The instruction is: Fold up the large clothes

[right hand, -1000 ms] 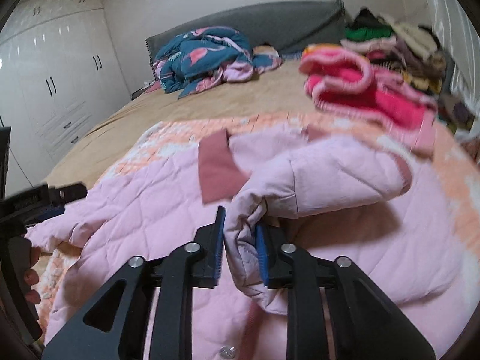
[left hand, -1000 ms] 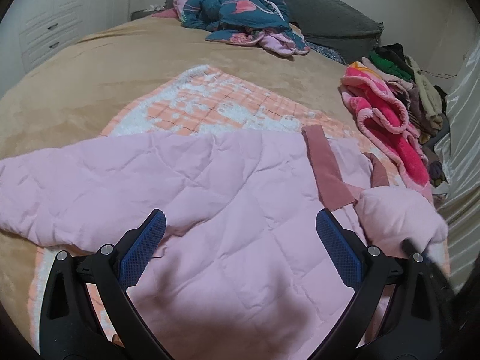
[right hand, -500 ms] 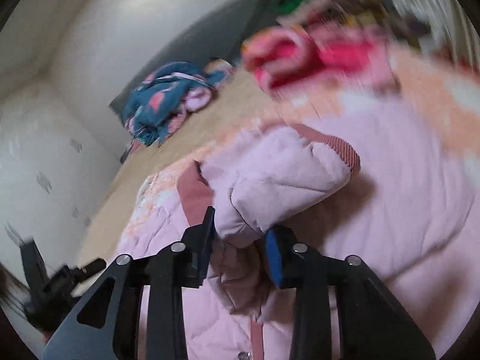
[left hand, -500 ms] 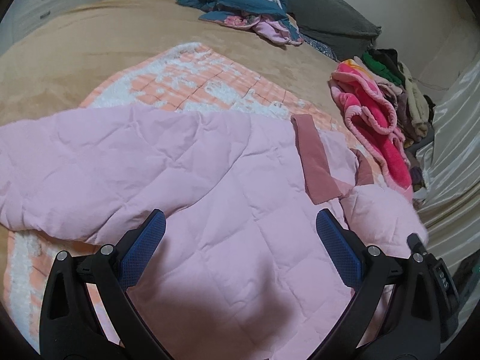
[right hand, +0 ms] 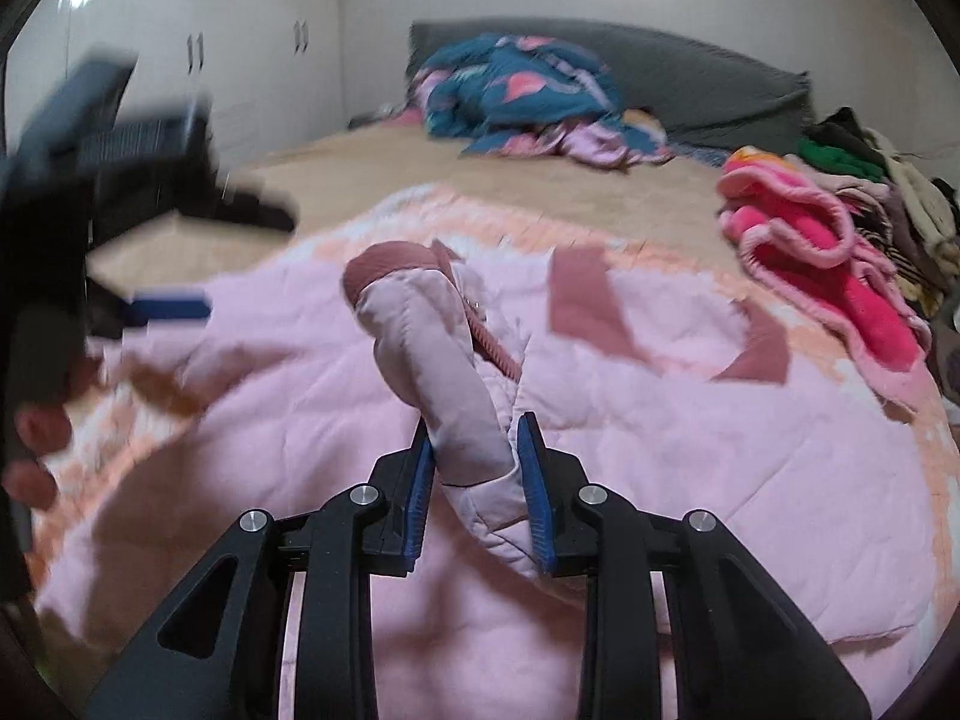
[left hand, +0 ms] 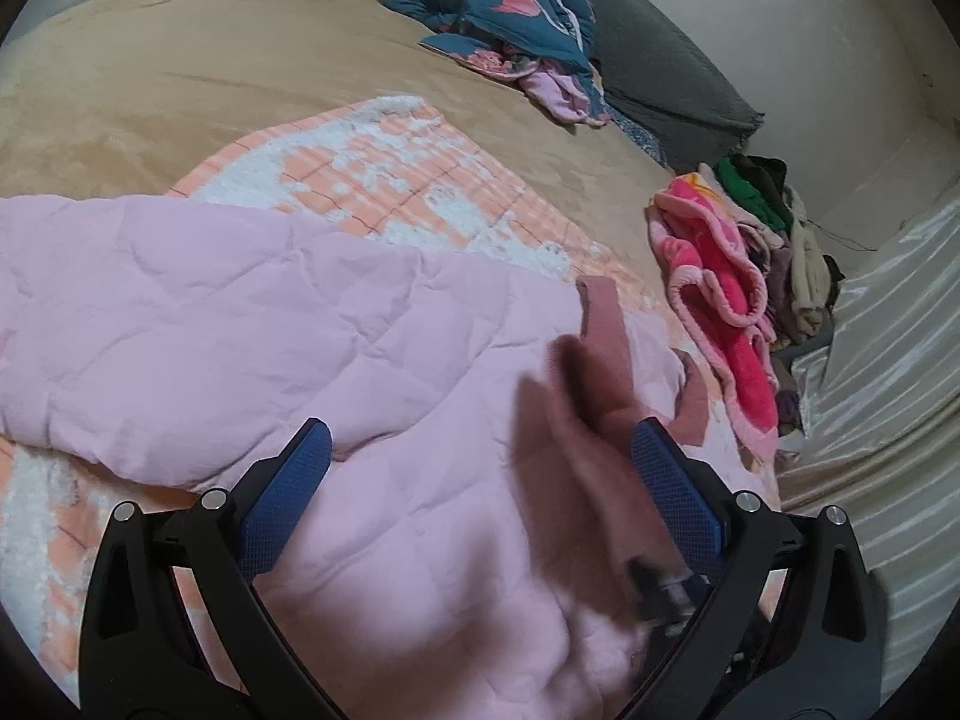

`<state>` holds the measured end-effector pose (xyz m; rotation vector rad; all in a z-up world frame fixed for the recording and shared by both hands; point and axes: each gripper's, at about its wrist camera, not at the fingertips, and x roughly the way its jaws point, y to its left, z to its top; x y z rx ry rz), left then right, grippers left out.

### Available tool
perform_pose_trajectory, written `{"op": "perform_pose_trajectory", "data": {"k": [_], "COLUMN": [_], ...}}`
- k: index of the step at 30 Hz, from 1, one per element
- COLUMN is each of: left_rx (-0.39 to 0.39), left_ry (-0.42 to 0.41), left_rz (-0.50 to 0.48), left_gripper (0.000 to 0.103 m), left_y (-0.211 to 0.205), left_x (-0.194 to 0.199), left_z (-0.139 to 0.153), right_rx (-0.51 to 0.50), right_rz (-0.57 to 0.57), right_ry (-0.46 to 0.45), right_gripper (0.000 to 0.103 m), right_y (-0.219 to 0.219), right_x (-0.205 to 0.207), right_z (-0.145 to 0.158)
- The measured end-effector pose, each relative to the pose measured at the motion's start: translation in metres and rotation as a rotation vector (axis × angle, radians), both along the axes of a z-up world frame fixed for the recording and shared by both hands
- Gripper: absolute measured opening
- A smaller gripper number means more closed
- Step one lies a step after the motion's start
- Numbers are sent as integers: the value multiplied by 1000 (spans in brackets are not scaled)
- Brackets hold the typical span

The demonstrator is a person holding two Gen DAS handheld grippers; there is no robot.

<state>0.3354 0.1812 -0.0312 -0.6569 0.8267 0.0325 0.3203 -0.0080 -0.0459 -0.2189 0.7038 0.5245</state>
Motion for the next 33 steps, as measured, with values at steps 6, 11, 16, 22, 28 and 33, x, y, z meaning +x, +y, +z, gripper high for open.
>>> {"op": "perform_pose_trajectory", "data": {"k": [6, 11, 16, 22, 28, 33], "left_rx": [-201, -209, -147, -24, 71, 164], "left_ry": [24, 81, 119, 106, -43, 0], "left_rz": [-110, -163, -186, -209, -179, -162], "left_gripper": [94, 94, 65, 16, 10, 10], "left_y": [-16, -38, -60, -76, -65, -67], "left_x": [14, 21, 24, 25, 11, 13], "left_z": [-29, -48, -60, -57, -3, -11], "right_rx": [-3, 67, 73, 151, 194, 189], "right_rz": [55, 32, -115, -290, -415, -498], "right_ry": [62, 89, 77, 111, 83, 57], "right_gripper": [47, 57, 57, 57, 57, 57], "right_y": [2, -27, -85, -162, -224, -253], "right_x": [-17, -23, -22, -12, -13, -4], "right_z": [-19, -5, 2, 3, 12, 19]}}
